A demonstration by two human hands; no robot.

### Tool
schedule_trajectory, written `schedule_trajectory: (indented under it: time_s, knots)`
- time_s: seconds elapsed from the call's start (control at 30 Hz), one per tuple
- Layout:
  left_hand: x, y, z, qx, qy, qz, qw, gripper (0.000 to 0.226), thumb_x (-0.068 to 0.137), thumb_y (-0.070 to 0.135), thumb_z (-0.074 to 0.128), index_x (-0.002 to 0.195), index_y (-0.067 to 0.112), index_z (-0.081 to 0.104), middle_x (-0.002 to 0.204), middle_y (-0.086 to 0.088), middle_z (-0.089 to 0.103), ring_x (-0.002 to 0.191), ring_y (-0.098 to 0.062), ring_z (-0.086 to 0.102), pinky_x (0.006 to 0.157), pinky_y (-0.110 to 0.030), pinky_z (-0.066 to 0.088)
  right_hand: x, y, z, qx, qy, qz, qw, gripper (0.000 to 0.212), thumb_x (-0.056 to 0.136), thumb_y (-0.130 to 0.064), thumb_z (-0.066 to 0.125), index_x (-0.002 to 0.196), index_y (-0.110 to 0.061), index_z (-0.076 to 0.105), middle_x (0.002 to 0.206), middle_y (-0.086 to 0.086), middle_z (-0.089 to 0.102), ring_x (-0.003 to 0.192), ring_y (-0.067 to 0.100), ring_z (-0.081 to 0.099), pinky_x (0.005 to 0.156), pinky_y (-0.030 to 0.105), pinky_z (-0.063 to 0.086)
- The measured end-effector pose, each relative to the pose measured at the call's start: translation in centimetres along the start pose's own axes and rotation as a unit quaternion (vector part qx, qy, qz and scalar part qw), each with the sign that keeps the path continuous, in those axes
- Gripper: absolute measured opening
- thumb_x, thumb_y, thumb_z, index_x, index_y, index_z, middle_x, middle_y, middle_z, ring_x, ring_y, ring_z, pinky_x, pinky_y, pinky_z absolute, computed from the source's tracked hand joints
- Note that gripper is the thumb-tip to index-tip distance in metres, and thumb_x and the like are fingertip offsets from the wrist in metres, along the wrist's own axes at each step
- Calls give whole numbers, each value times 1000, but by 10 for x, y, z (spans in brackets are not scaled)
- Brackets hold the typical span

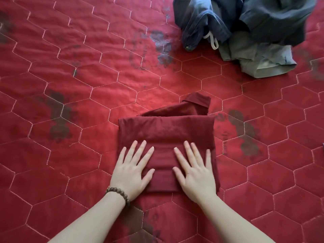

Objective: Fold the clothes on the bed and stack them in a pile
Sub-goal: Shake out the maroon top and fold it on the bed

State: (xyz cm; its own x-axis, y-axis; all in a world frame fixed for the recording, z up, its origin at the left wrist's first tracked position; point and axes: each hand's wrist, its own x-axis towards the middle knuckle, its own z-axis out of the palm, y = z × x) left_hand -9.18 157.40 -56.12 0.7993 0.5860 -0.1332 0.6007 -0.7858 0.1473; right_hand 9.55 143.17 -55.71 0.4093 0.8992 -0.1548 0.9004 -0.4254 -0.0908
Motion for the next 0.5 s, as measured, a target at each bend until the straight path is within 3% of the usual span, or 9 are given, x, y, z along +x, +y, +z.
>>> schedule_trajectory:
  time_s: [0.07, 0.17, 0.23, 0.33, 0.4, 0.5]
  knots:
    - [0, -2, -2, -12, -7, -44, 999, 63, 92, 55, 30, 150, 33, 24, 160, 1, 15, 147, -23, 15, 117, -48, 14, -1, 6, -5, 13, -3, 76, 997, 57, 96, -53, 27, 151, -39, 18, 161, -4, 10, 148, 15, 9, 117, 56, 9]
    - [-1, -4, -8, -56, -1, -129, 990, 63, 90, 55, 31, 150, 36, 20, 161, -5, 8, 149, -22, 4, 119, -47, 6, -2, 5, -13, 55, 4, 75, 996, 54, 97, -50, 26, 149, -37, 26, 161, -2, 12, 148, 16, 9, 117, 56, 11]
    - [3, -8, -14, -100, 25, -188, 977, 63, 90, 53, 40, 149, 36, 25, 160, -14, 6, 149, -26, 1, 120, -44, 6, 2, 7, -21, 95, 51, 93, 990, 53, 97, -46, 38, 147, -34, 33, 160, 4, 15, 148, 22, 13, 117, 53, 14]
    - [15, -13, -25, -140, 39, -232, 962, 63, 86, 42, 62, 144, 36, 37, 156, -20, 18, 144, -35, 17, 116, -46, 21, 15, 15, -35, 127, 91, 197, 968, 62, 91, -44, 58, 147, -32, 34, 158, 11, 21, 142, 31, 25, 110, 49, 28]
    - [23, -10, -33, -130, 27, -225, 965, 61, 84, 38, 66, 141, 35, 44, 149, -20, 31, 136, -36, 29, 109, -47, 30, 24, 15, -41, 116, 46, 255, 959, 67, 90, -49, 57, 149, -37, 27, 155, 11, 25, 137, 30, 29, 103, 47, 32]
    - [30, -3, -41, -168, 12, -245, 955, 54, 86, 33, 64, 137, 34, 48, 141, -17, 34, 125, -35, 40, 99, -45, 40, 33, 9, -43, 145, 8, 287, 947, 70, 90, -47, 57, 149, -44, 20, 144, 10, 31, 127, 28, 34, 97, 43, 39]
